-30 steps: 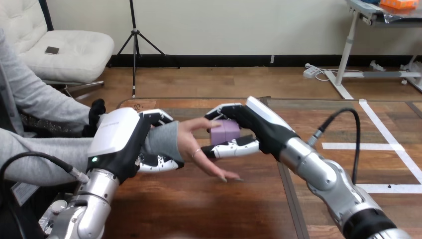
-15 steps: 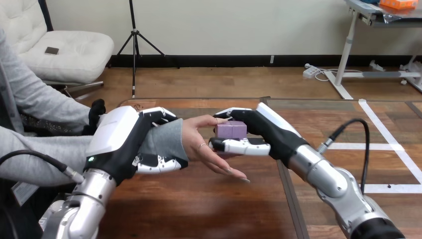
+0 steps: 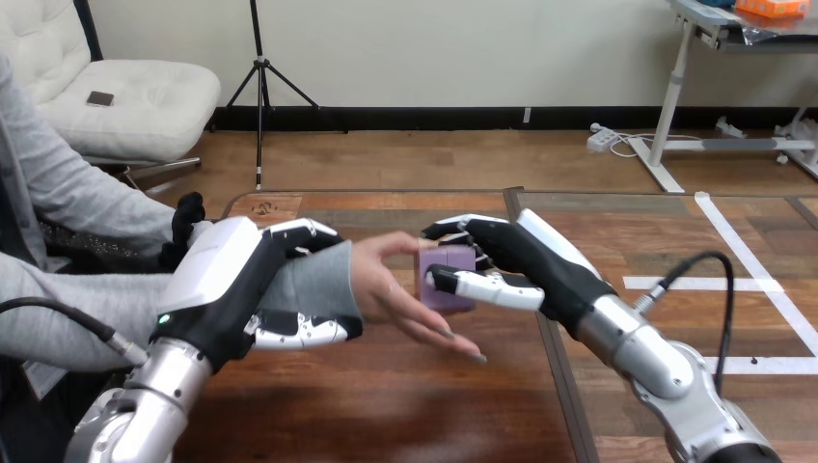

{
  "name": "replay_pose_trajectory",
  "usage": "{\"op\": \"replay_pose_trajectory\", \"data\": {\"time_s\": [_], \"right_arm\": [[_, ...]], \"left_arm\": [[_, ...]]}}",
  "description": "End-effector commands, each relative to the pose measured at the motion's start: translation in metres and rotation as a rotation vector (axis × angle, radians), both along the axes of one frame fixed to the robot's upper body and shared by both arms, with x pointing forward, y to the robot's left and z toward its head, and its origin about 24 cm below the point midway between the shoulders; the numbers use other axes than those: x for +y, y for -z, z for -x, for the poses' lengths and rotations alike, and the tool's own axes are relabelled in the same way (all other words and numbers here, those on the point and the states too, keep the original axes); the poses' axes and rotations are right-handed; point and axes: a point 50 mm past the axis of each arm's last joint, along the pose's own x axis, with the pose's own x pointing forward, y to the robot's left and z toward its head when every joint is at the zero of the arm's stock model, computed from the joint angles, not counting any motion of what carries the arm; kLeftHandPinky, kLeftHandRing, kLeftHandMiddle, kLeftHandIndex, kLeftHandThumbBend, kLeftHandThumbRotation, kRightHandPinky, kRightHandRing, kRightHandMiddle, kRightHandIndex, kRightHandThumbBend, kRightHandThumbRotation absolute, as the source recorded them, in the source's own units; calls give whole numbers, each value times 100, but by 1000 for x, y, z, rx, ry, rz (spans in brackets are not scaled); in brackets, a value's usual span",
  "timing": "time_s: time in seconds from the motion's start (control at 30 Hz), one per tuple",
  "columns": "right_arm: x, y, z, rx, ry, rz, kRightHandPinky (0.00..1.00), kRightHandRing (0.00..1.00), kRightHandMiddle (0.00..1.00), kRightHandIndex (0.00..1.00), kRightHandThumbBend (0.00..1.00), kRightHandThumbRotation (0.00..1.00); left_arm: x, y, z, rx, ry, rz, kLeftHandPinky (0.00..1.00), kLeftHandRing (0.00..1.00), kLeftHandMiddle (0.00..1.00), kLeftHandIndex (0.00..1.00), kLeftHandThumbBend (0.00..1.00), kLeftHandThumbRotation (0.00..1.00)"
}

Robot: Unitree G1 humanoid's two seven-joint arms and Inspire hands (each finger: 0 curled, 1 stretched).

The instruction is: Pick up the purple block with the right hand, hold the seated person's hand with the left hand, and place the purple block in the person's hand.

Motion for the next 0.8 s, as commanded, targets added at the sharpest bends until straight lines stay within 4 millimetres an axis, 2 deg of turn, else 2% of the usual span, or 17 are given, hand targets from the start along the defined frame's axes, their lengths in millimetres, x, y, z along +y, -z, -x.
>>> {"op": "replay_pose_trajectory", "data": {"time_s": [0.0, 0.23, 0.47, 0.77], "right_arm": [[-11, -27, -8, -109, 16, -30, 68, 74, 76, 78, 94, 74], [-20, -26, -4, -103, 39, -44, 68, 75, 77, 79, 94, 76], [-25, -25, -1, -93, 57, -63, 68, 76, 80, 81, 94, 81], [-29, -22, 2, -77, 85, -107, 68, 78, 82, 83, 96, 87]], "left_arm": [[1, -11, 3, -28, 30, 10, 60, 71, 74, 69, 79, 23], [4, -1, 12, 18, 28, 21, 65, 74, 76, 72, 83, 25], [6, 8, 19, 58, 31, 7, 72, 77, 78, 75, 89, 37], [8, 16, 27, 115, 39, 12, 76, 79, 80, 77, 96, 45]]}}
